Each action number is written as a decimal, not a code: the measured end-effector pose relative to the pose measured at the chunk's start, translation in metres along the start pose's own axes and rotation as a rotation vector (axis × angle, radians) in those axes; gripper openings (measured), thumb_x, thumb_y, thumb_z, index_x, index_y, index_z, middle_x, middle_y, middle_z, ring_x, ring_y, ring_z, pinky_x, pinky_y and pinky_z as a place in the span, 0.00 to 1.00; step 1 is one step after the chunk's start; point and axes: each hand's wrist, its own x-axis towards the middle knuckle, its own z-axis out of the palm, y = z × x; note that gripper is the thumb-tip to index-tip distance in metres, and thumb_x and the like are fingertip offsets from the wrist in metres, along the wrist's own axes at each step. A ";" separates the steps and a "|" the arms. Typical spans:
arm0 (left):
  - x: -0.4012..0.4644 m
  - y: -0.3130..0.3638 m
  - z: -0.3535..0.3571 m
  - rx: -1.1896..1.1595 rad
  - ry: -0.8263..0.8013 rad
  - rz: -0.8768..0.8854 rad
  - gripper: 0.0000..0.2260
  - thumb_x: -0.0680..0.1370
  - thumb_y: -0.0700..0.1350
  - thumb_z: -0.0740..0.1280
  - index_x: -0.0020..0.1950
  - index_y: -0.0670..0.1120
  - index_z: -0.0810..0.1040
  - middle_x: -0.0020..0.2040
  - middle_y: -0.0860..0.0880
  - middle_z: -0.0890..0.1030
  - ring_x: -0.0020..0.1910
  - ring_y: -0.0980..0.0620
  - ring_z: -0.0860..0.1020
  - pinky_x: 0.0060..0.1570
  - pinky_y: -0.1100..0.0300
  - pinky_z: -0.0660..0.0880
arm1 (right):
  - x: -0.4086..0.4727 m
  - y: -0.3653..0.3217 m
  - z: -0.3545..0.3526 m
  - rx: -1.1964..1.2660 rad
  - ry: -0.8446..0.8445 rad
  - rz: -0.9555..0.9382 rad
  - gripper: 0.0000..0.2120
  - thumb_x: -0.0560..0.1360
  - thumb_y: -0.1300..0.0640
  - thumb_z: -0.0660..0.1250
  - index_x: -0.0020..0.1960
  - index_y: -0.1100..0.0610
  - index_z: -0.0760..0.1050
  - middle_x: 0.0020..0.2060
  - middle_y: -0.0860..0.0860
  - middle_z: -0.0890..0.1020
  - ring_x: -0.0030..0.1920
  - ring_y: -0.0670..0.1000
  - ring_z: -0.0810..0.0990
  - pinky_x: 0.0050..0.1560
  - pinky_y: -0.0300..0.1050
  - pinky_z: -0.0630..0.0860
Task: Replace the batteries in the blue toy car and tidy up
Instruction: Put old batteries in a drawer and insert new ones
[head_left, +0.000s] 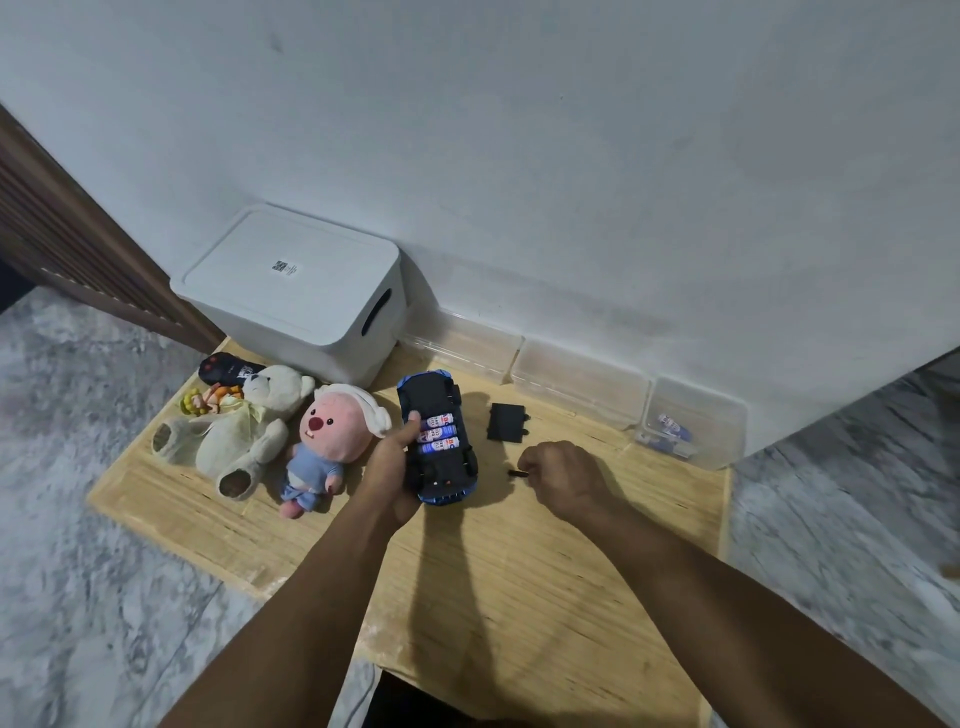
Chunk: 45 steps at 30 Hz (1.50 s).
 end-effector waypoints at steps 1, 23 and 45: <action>0.001 0.000 -0.001 -0.025 -0.005 -0.002 0.19 0.81 0.53 0.61 0.63 0.40 0.77 0.56 0.39 0.82 0.53 0.40 0.81 0.55 0.44 0.77 | 0.000 0.000 0.002 -0.032 0.011 -0.016 0.11 0.77 0.62 0.64 0.54 0.51 0.82 0.48 0.50 0.83 0.49 0.52 0.79 0.44 0.43 0.73; 0.005 -0.016 0.017 -0.079 -0.080 -0.009 0.24 0.82 0.59 0.55 0.63 0.42 0.78 0.55 0.41 0.82 0.51 0.42 0.81 0.61 0.43 0.74 | -0.005 0.029 -0.048 0.480 0.034 0.295 0.09 0.79 0.59 0.61 0.56 0.58 0.78 0.49 0.51 0.79 0.50 0.51 0.77 0.50 0.44 0.73; -0.002 -0.009 -0.018 -0.193 -0.033 -0.030 0.22 0.83 0.56 0.54 0.67 0.43 0.76 0.60 0.41 0.80 0.55 0.42 0.81 0.60 0.44 0.75 | 0.000 -0.028 0.022 -0.008 0.025 0.101 0.08 0.75 0.65 0.66 0.53 0.57 0.77 0.50 0.53 0.80 0.49 0.55 0.78 0.45 0.46 0.74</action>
